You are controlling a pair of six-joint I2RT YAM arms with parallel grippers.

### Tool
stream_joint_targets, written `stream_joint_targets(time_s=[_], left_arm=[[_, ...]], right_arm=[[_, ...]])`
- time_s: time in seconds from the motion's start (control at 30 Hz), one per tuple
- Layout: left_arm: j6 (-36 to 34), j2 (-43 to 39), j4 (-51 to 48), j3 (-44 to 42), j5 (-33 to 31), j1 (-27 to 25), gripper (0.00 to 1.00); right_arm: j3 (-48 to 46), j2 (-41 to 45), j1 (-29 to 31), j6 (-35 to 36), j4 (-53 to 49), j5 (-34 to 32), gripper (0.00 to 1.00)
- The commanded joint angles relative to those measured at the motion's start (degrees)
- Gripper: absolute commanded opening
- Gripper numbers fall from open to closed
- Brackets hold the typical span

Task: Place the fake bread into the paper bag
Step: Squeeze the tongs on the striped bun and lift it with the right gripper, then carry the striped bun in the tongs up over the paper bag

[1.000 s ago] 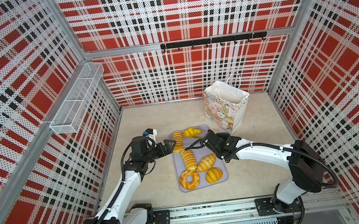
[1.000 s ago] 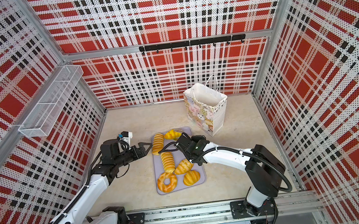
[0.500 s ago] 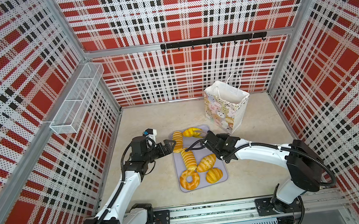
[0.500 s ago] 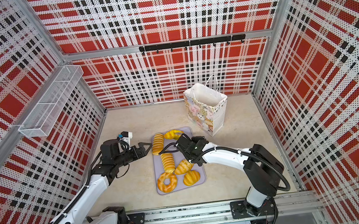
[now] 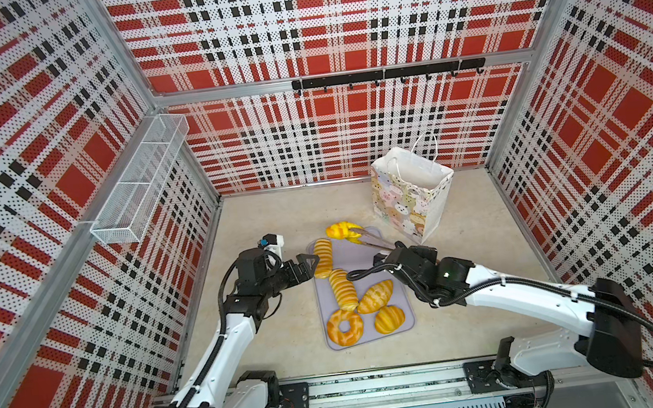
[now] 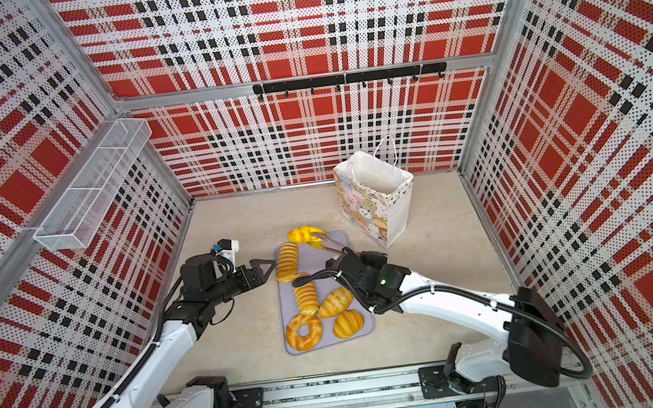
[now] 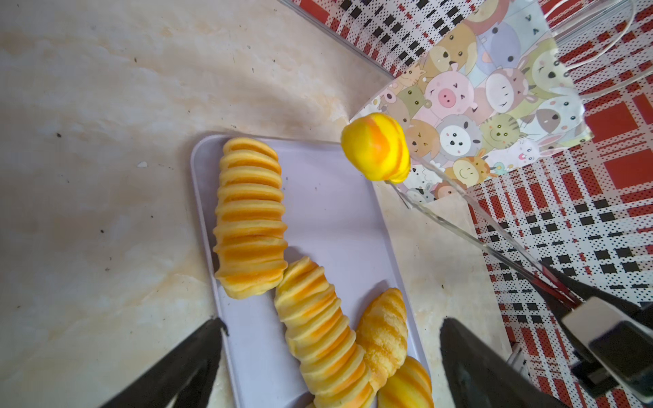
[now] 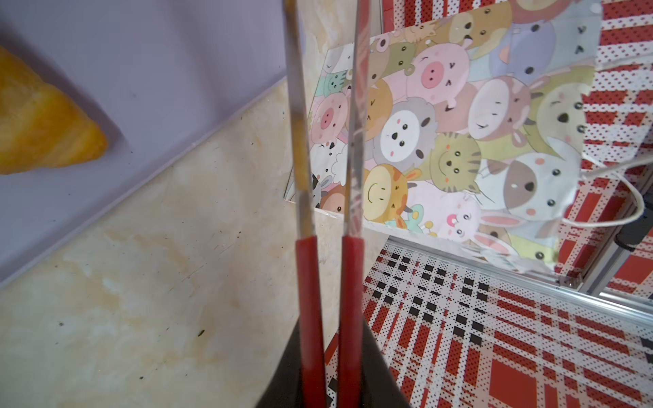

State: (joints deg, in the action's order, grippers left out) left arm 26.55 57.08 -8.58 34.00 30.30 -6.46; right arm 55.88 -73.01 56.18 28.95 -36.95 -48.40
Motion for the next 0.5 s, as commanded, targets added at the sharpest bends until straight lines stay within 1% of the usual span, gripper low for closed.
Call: stream_joint_targets(time_s=[0.0,0.1,0.23,0.47], left_arm=[[-0.3,-4.42,1.46,-0.12,0.73,-0.4,0.98],[2.15,-9.48,2.56,-0.27,-1.65,-1.79,0.98],[7.16,-14.64,7.42,-1.56,-1.83,-2.92,0.98],[9.19,-16.64,11.21,-0.38,-4.81,-5.43,0.98]], right_arm=[[-1.41,5.25,0.57,-4.03,2.81,1.24,0.18],[-2.09,8.92,0.67,-5.75,4.14,3.0,0.18],[-1.65,12.78,0.69,-9.12,4.73,4.75,0.18],[-0.56,17.17,1.03,-14.49,4.8,6.99,0.19]])
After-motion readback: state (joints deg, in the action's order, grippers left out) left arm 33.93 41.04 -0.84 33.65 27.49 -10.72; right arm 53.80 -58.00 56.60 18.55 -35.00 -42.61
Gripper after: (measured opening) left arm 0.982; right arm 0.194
